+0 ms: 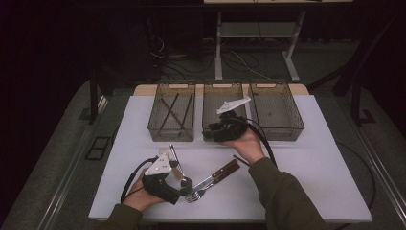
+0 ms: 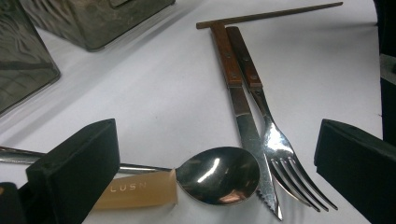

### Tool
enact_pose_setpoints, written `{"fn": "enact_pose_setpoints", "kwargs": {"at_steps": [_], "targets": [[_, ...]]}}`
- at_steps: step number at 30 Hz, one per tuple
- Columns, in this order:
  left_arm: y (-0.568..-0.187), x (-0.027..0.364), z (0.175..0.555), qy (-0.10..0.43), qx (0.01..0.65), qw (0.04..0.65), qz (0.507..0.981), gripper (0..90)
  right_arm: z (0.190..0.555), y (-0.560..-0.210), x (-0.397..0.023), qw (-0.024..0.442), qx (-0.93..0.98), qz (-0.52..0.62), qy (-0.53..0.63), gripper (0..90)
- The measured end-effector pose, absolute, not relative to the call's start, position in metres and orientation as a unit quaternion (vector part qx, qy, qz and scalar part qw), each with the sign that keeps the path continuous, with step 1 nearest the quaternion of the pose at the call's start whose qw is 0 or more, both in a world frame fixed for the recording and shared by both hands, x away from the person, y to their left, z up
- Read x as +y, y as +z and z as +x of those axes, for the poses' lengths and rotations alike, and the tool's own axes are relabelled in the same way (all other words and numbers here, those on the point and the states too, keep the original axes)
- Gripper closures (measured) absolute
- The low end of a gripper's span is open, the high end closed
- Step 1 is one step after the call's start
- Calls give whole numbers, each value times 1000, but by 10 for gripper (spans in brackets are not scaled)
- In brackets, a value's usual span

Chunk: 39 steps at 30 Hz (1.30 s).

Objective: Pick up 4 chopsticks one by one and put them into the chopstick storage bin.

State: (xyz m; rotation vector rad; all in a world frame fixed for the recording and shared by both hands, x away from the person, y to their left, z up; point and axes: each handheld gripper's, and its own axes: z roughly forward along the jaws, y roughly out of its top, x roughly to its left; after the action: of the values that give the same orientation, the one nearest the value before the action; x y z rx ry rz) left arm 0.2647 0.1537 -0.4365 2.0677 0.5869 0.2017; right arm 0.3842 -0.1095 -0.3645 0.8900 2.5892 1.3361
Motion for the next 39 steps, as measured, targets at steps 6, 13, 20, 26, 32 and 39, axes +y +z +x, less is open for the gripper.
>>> {"fn": "enact_pose_setpoints", "kwargs": {"at_steps": [6, 13, 20, 26, 32, 39], "targets": [[-436, 155, 265, 83, 238, 472, 845, 0, 368, -369, -133, 58, 851, 288, 435, 367], [-436, 155, 265, 83, 237, 471, 846, 0, 350, -375, -159, 67, 850, 288, 435, 280], [-436, 156, 266, 82, 238, 471, 845, 0, 335, -389, -189, 79, 853, 299, 420, 262], [-435, 156, 265, 85, 236, 471, 846, 0, 321, -397, -211, 82, 855, 307, 409, 265], [-435, 156, 265, 86, 234, 469, 847, 0, 306, -404, -234, 84, 854, 319, 401, 313], [-435, 155, 265, 86, 233, 469, 847, 0, 289, -418, -263, 73, 857, 334, 385, 463]]}}
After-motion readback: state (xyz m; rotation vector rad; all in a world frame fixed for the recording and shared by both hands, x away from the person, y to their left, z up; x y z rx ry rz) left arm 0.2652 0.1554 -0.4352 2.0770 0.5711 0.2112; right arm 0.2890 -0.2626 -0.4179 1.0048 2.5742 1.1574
